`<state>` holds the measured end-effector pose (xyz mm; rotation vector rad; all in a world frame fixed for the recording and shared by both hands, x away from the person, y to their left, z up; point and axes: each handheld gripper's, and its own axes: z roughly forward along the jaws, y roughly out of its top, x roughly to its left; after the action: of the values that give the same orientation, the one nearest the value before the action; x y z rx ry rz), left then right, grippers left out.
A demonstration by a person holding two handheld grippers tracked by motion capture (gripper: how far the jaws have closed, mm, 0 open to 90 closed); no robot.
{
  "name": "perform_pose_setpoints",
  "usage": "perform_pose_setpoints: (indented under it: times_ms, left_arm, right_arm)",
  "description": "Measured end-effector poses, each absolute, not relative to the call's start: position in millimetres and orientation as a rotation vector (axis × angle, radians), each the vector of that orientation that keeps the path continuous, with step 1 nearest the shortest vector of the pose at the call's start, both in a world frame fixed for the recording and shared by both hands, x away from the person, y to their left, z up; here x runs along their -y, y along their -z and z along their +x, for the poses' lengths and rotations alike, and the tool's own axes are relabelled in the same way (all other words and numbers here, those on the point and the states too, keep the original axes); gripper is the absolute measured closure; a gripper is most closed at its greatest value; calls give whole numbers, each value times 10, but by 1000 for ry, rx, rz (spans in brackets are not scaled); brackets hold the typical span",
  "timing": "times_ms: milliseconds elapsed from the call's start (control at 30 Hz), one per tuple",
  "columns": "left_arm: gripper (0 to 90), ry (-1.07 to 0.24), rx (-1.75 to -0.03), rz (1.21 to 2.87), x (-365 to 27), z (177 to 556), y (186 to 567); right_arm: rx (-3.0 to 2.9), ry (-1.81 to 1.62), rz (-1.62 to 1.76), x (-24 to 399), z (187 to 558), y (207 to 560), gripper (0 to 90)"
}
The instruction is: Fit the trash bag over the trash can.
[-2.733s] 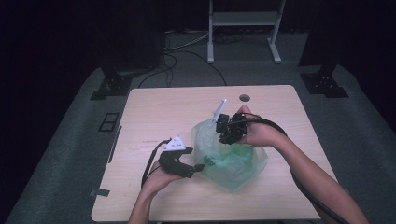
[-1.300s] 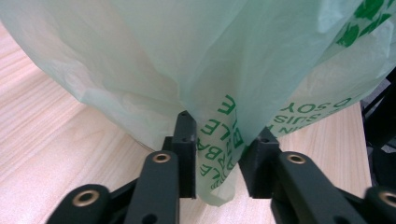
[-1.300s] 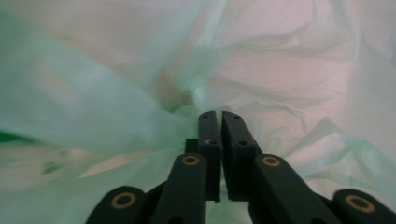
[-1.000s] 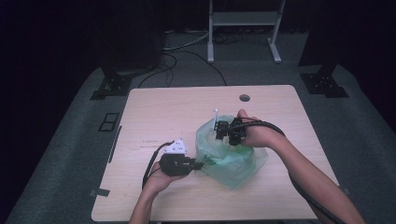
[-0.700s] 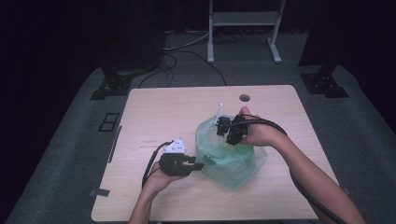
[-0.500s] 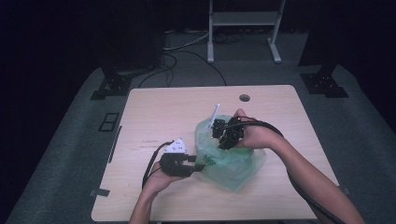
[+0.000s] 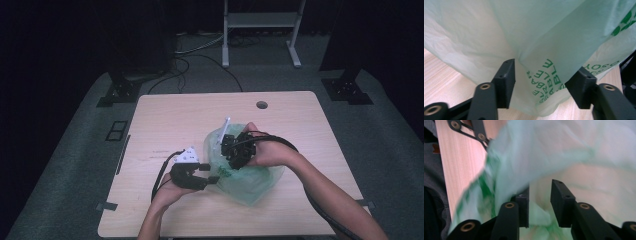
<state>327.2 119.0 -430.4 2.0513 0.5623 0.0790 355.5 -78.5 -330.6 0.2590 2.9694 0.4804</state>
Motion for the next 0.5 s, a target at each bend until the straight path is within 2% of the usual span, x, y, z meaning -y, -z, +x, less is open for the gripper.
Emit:
perform_pose_setpoints:
  times_ms: [333, 500]
  left_arm:
    - [356, -71, -590, 2041, -1227, 3282, 4302]
    - [309, -79, -597, 2038, -1234, 3279, 4289]
  right_arm:
    - [-2872, -654, 424, 1559, 3602, 3170, 650]
    - [-2845, -645, 418, 1705, 3584, 3262, 628]
